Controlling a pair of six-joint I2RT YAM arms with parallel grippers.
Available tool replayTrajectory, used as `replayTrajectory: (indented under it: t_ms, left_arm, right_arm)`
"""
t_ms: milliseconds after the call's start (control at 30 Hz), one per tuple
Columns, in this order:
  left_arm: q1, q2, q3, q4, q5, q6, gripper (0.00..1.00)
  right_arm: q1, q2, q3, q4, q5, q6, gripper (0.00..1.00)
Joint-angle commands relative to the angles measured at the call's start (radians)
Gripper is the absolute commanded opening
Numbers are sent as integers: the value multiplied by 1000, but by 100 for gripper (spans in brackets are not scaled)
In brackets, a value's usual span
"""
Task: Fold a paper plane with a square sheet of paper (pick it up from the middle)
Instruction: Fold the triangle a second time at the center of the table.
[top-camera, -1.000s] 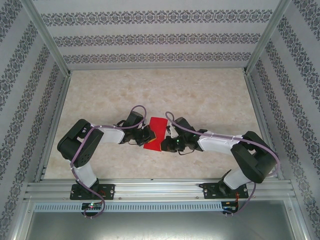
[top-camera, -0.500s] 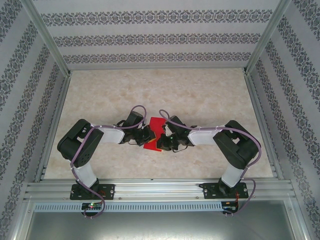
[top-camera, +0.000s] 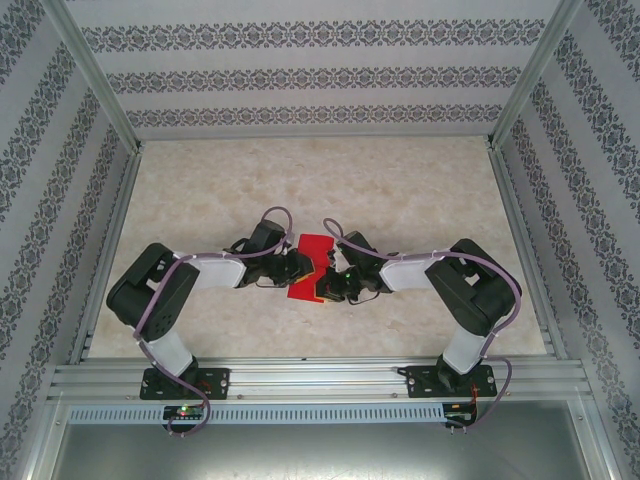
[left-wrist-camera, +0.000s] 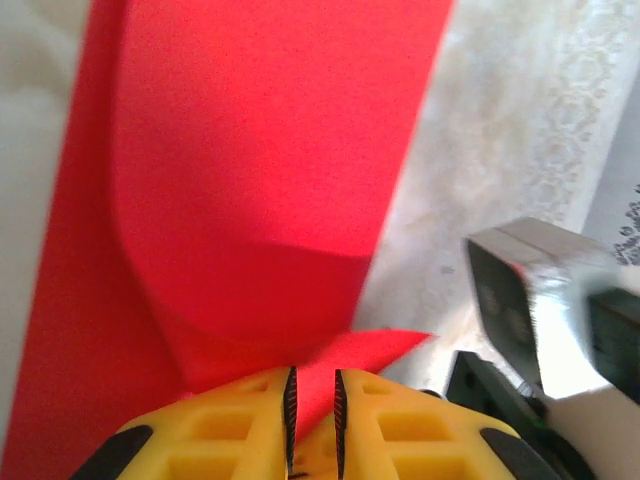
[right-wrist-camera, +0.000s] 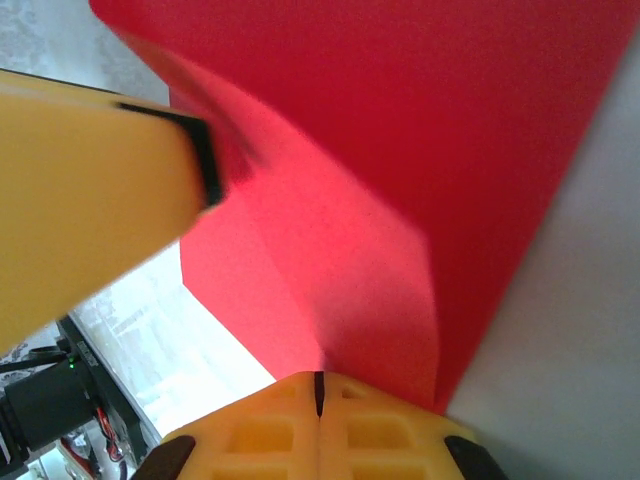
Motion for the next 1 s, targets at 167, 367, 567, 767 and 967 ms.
replayTrajectory:
  t_ms: [167, 367, 567, 767, 967]
  left_arm:
    - [0, 51, 31, 39, 32, 19, 17]
    - [7, 107, 86, -44, -12, 81, 14]
    - [43, 133, 83, -37, -20, 88, 13]
    - [77, 132, 87, -57, -16, 107, 13]
    - [127, 142, 89, -59, -5, 122, 13]
  right_arm:
    - [-4, 58, -29, -101, 53, -17, 0]
    - [-10, 64, -42, -102, 54, -16, 0]
    - [-14, 67, -48, -142, 74, -35, 0]
    - [-18, 69, -52, -161, 85, -45, 0]
    - [-20, 64, -50, -159, 79, -52, 0]
